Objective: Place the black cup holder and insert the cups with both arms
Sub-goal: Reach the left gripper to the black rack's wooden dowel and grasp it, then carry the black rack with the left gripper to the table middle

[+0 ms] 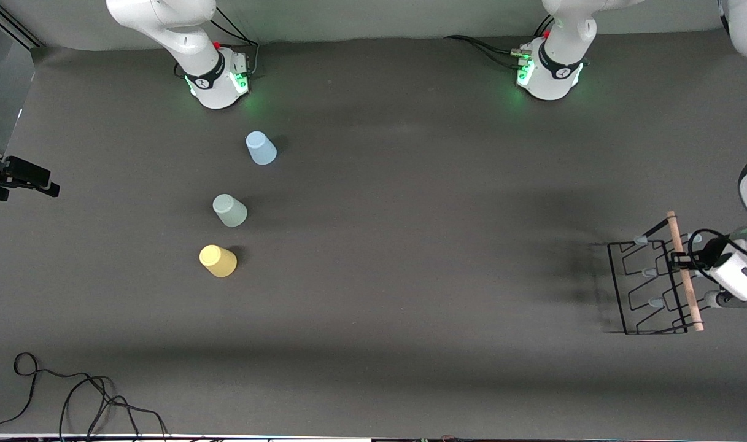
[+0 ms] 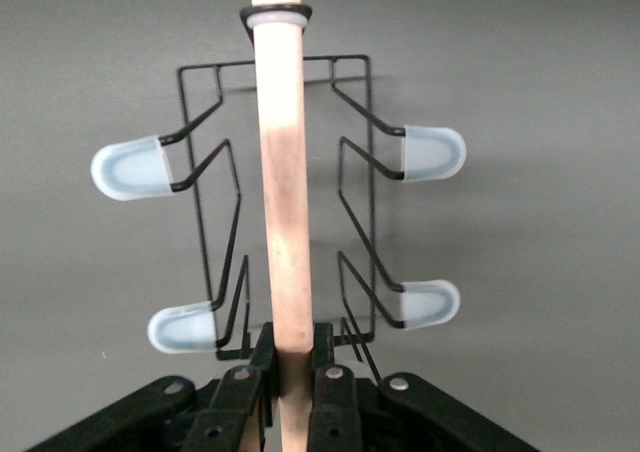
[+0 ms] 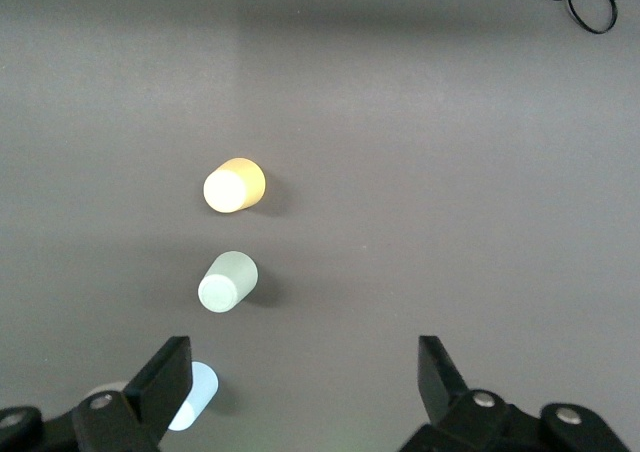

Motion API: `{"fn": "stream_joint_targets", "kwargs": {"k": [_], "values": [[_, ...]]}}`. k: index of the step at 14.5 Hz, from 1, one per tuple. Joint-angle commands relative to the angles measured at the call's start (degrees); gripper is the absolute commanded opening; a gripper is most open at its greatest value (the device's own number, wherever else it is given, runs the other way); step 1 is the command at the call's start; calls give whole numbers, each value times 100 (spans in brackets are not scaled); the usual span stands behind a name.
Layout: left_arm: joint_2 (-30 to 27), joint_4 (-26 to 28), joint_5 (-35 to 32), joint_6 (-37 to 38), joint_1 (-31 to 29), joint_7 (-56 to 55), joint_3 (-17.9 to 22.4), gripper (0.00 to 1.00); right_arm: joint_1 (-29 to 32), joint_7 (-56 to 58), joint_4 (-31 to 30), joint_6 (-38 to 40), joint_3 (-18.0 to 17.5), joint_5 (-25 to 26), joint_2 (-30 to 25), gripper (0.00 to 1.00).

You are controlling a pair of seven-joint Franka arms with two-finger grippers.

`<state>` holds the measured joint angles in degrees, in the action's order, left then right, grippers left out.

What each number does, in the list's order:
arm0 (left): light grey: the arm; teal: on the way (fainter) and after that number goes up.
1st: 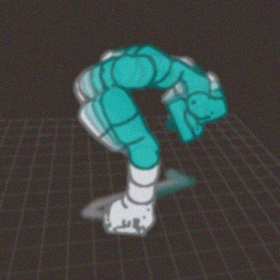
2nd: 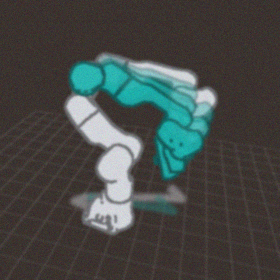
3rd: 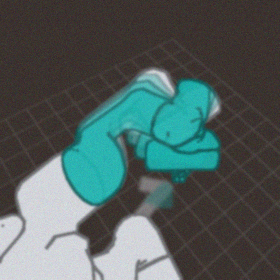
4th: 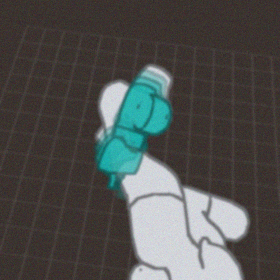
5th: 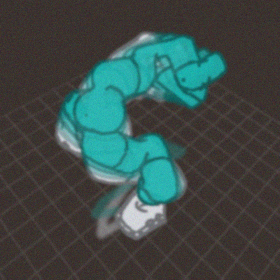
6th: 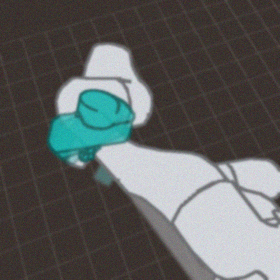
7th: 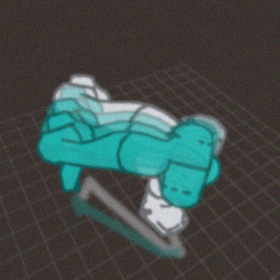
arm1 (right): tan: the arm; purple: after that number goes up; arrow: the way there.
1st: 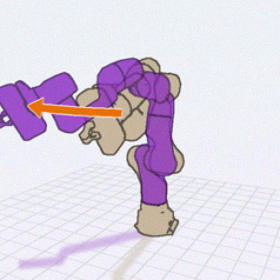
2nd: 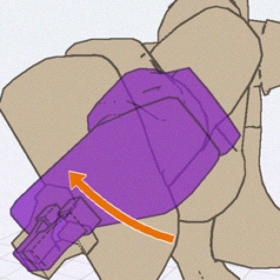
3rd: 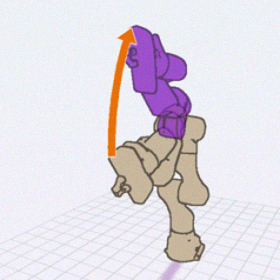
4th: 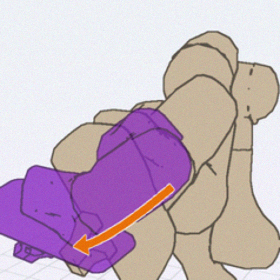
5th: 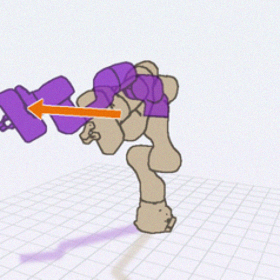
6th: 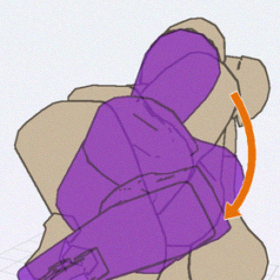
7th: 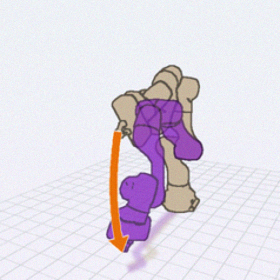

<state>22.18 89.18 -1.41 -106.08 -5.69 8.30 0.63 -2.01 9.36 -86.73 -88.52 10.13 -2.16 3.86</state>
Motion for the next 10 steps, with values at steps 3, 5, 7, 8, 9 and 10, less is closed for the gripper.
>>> {"fn": "stream_joint_targets", "kwargs": {"k": [3,5,7,8,9,10], "values": [[-443,73,18,422,1506,-2011,52,0,8,49,130,89,33,-47,54,100],[-425,47,280,351,2148,-2795,52,0,-10,23,147,89,24,-39,54,100],[-425,38,501,342,2667,-3253,52,0,-19,31,147,89,24,-30,54,100],[-425,29,519,316,2939,-3534,52,0,-19,31,139,89,24,-30,54,100],[-425,21,528,299,3229,-3807,43,0,-19,31,139,89,24,-12,54,100],[-399,-6,615,290,3589,-4105,43,0,-19,40,130,89,24,-12,54,100]]}}
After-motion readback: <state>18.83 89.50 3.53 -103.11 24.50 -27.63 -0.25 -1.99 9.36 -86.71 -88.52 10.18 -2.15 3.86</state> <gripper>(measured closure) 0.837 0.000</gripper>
